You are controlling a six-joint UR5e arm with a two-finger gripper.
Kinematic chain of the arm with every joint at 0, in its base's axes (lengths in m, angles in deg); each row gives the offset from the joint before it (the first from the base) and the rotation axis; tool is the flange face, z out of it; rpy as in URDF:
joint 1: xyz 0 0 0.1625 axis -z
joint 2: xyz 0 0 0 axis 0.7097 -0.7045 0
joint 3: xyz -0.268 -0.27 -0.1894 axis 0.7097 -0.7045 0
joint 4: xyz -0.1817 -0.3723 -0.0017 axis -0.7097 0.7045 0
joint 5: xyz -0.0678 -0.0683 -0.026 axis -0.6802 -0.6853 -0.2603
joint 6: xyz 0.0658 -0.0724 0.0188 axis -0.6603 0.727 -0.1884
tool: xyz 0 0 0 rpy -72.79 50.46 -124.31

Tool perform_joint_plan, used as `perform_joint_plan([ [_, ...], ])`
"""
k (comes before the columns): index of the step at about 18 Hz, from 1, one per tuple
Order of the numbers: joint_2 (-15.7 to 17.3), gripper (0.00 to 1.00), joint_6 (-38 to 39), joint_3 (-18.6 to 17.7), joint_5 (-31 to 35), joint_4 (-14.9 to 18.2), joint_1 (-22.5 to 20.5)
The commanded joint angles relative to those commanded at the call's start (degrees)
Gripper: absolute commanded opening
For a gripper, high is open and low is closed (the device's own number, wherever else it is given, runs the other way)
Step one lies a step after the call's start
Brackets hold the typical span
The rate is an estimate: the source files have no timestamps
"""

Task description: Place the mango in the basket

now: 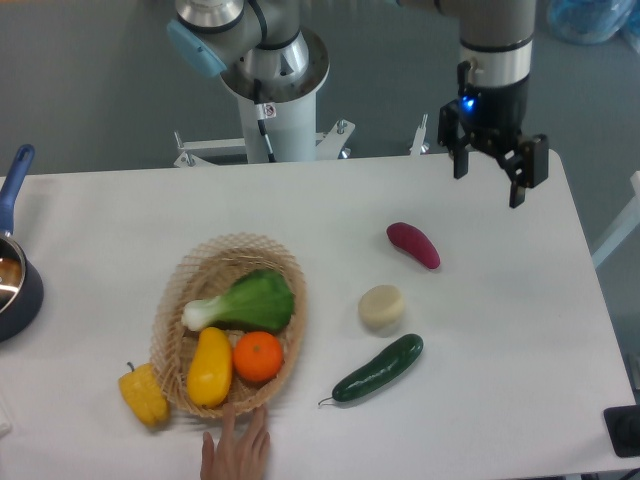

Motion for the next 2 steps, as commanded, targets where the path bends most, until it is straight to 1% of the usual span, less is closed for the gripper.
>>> perform_joint_plan([
  [2, 0.00, 1.00, 0.00, 0.00, 0.00, 0.00, -0.09],
])
